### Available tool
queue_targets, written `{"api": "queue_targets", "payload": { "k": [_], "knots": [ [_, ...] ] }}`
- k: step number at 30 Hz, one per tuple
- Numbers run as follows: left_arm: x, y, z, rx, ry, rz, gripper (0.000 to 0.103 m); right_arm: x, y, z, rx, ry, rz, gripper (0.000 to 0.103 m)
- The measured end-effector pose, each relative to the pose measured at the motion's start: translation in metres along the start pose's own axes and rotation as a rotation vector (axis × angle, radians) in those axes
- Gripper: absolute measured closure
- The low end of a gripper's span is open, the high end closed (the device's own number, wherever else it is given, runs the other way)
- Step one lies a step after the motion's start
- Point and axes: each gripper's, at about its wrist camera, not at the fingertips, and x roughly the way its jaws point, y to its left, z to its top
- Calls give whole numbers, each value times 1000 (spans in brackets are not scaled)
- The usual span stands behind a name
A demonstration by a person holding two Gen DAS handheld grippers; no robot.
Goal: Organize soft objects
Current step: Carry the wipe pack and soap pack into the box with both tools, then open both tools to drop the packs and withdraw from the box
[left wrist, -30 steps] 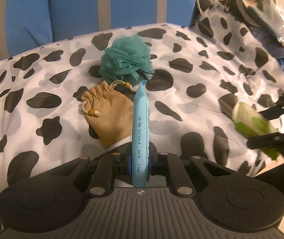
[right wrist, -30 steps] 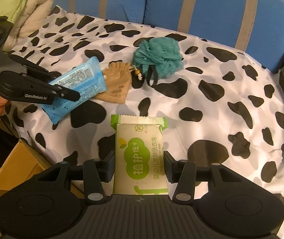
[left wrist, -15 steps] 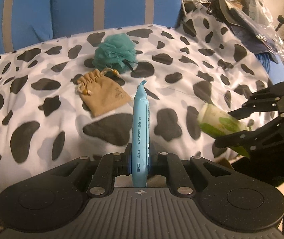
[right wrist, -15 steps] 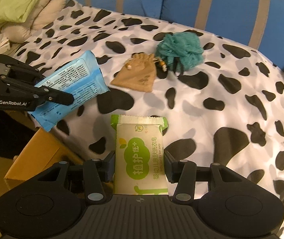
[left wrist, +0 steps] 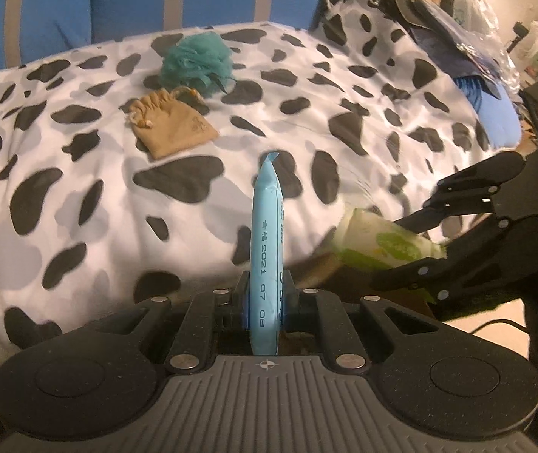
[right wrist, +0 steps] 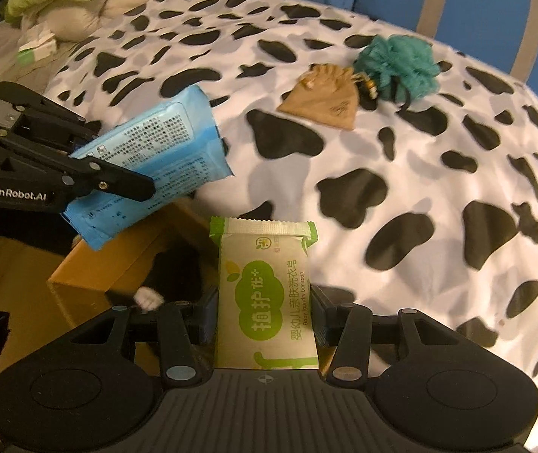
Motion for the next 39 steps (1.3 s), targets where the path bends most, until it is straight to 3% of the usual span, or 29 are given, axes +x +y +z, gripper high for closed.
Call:
{"api": "queue_targets", "payload": {
  "k": [9, 11, 17, 24, 26, 29, 39],
  "knots": [
    [0, -14, -15, 18, 38, -39, 89, 5, 16, -16, -29, 69, 32, 50],
    [2, -16, -15, 25, 46, -41, 89, 2, 16, -17, -27, 58, 33, 36],
    [6, -17, -16, 27, 62, -52, 89, 0, 9, -13, 1, 43, 19, 21],
    [9, -23, -14, 51, 72, -92, 88, -1, 4, -12, 28, 41, 15, 20],
    [12, -25, -13, 60, 81, -78, 76, -1, 3, -12, 31, 40, 16, 20],
    [15, -25, -13, 59, 95, -72, 67, 0, 4, -12, 28, 43, 14, 20],
    [22, -21, -13, 50, 139, -12, 65, 3, 6, -12, 8, 57, 14, 15]
  ]
}}
